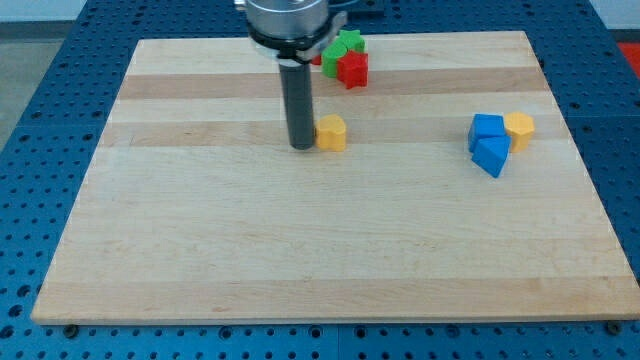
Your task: Push the yellow heart into the blue cube
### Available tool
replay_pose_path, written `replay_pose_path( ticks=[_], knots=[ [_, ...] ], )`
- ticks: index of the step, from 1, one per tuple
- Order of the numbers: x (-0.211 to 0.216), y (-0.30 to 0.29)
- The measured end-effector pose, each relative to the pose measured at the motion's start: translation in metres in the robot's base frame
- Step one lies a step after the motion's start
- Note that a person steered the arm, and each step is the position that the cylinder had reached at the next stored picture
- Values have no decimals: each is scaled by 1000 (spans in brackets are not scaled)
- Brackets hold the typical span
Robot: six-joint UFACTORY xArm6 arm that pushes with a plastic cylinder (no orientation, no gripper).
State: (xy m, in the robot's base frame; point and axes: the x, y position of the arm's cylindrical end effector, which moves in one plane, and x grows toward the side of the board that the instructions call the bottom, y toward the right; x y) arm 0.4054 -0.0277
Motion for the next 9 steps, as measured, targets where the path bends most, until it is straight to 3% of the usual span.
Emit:
replay_pose_path(
  ticks=[3,5,7,9],
  knots=[
    [-52,107],
    [-63,174],
    [-63,116],
    [-34,121]
  ],
)
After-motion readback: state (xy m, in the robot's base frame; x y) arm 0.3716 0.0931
